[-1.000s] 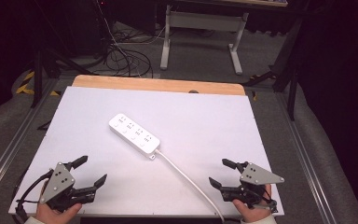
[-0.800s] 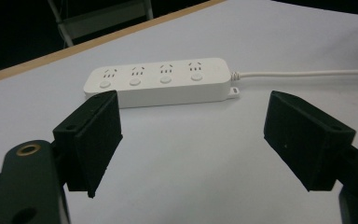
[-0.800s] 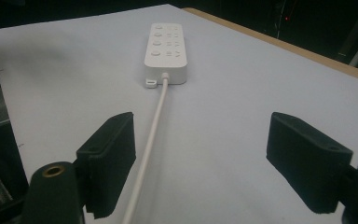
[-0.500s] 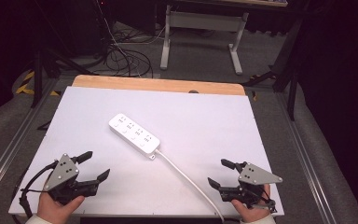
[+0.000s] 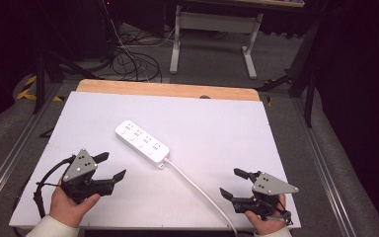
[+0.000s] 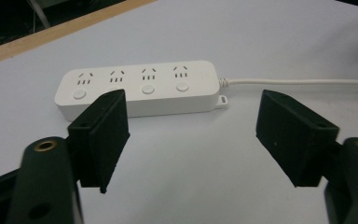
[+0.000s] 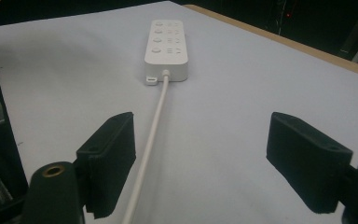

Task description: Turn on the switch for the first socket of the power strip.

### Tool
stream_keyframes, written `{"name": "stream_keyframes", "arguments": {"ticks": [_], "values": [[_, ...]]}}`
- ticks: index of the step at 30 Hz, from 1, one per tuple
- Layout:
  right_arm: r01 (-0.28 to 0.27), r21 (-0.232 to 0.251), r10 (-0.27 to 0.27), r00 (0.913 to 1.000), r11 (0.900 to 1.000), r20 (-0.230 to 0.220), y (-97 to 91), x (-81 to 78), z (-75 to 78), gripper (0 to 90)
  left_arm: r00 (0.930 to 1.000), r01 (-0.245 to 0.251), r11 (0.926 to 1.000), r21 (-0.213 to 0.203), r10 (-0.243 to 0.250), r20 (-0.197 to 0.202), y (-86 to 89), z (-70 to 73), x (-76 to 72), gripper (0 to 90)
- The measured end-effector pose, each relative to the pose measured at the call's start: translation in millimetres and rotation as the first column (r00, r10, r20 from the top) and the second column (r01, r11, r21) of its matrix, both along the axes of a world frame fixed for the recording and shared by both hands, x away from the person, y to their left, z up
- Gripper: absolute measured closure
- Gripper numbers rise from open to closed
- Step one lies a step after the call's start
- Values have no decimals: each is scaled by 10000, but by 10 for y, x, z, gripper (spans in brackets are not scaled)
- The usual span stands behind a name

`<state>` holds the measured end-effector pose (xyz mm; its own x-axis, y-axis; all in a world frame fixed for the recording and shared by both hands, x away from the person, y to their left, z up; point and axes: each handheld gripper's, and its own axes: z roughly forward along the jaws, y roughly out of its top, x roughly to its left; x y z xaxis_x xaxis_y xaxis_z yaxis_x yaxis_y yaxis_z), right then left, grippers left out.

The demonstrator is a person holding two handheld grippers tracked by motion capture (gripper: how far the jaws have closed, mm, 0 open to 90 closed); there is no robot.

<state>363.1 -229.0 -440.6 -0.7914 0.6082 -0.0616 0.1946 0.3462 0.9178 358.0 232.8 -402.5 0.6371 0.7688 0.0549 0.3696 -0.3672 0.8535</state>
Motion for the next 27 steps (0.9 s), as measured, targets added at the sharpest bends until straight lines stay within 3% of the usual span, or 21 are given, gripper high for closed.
{"name": "stream_keyframes", "arguments": {"ticks": [3,8,10,14,19,21,27], "values": [[40,-46,-40,10000,10000,-82,2,4,-6,241,9998,15,10000,39,-14,-198,-38,45,55,322],[16,-91,-16,10000,10000,-44,-1,2,-4,241,9997,145,9999,11,-145,-207,-65,91,134,395],[13,-81,-13,10000,10000,-77,6,9,-11,242,9997,8,9998,185,-3,-264,-74,106,185,400],[-6,-119,6,10000,9999,-44,13,9,-14,244,9995,-104,9998,144,108,-304,-93,151,278,405],[-36,-118,36,10000,9999,-54,8,13,-16,243,9989,117,9999,-3,-117,-460,-148,233,405,461],[-48,-116,48,10000,9999,-35,9,11,-14,243,9991,104,9999,137,-98,-417,-200,255,426,555],[-93,-117,93,10000,9999,-25,5,11,-15,244,9967,541,9982,246,-525,-614,-318,285,529,600]]}}
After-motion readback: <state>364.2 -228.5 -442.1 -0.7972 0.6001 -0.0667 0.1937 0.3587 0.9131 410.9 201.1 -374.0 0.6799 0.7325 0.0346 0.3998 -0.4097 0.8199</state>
